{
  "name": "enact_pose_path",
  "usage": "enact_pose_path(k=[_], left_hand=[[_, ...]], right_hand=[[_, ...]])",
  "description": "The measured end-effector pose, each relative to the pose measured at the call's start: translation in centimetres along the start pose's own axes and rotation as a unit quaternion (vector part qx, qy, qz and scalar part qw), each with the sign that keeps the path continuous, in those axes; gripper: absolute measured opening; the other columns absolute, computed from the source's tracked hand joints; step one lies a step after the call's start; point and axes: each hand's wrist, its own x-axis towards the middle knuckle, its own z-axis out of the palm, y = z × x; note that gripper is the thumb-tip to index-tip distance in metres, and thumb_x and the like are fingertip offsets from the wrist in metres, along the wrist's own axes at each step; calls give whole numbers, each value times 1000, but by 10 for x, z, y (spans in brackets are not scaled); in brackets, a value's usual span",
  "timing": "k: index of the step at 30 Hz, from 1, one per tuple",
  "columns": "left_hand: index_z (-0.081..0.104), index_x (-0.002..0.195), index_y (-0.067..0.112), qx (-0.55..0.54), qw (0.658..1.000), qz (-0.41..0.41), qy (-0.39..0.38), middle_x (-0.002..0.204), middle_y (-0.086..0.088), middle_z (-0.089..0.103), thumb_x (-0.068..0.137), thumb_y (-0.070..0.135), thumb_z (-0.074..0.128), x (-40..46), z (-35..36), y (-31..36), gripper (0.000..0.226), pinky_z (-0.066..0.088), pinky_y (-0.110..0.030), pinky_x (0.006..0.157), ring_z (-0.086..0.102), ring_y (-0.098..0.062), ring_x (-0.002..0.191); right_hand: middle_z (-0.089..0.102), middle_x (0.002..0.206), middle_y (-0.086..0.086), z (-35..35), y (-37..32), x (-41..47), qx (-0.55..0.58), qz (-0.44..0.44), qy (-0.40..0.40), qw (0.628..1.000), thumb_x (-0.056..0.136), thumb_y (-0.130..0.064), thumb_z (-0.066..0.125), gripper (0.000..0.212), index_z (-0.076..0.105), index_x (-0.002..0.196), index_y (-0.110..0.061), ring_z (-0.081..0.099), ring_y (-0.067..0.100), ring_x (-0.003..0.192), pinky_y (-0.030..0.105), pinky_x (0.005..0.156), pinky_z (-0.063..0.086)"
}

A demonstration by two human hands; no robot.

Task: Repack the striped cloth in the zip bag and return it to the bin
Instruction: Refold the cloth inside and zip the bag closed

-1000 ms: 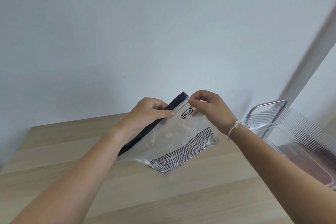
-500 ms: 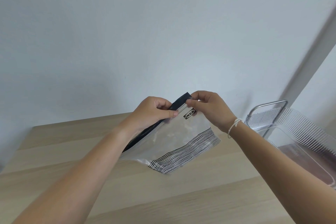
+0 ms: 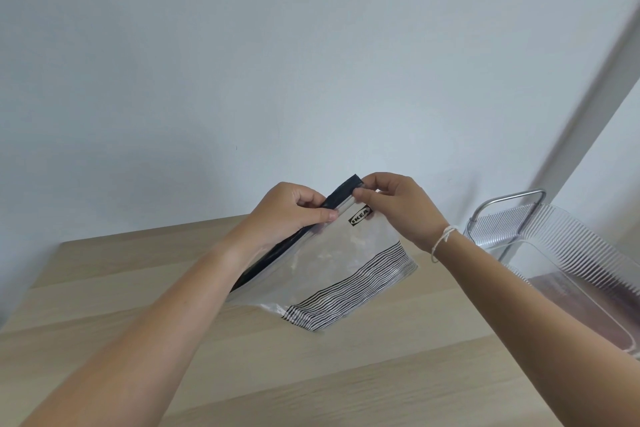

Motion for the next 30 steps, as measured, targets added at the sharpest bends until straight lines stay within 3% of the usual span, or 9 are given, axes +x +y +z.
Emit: enact_pose_path(k=[4, 18, 23, 26, 30], left_hand=[[67, 65, 8, 4, 1000, 0, 5, 58, -2, 64, 75, 25, 73, 2, 0, -3, 20, 42, -25, 64, 53, -12, 57], [62, 55, 18, 3, 1000, 1, 2, 52, 2, 64, 73, 21, 74, 6, 3, -3, 22, 43, -24, 64, 55, -12, 55], [59, 63, 1, 20, 999, 24, 15, 47, 6, 60, 75, 21, 72, 5, 6, -4, 27, 36, -15, 52, 46, -10, 51], [56, 56, 11, 24, 999, 34, 7, 44, 8, 55, 78, 19, 70, 3, 8, -4, 26, 32, -17, 50, 40, -13, 51], [64, 61, 21, 3, 1000, 7, -23, 49, 5, 59, 78, 23, 71, 3, 5, -2, 19, 36, -25, 60, 46, -17, 56]], right_hand=[[61, 69, -4, 0, -1, 0, 1, 4, -5, 1000, 83, -17, 63, 8, 64, 78, -10, 53, -2, 44, 5, 54, 42], [55, 61, -5, 1, -16, -11, -54, 6, 11, 998, 88, -13, 56, 13, 62, 84, -3, 44, -5, 31, 3, 41, 33], [57, 68, 6, 3, -18, -11, -79, 0, 12, 997, 89, -13, 55, 12, 59, 80, -6, 45, -6, 35, 3, 42, 33], [56, 73, 12, 5, -15, -11, -89, 1, 21, 996, 89, -14, 55, 16, 61, 82, -1, 45, -6, 38, 3, 42, 33], [55, 63, 2, 4, -13, -10, -82, 4, 26, 996, 87, -16, 58, 15, 63, 83, -3, 45, -6, 35, 3, 40, 32]])
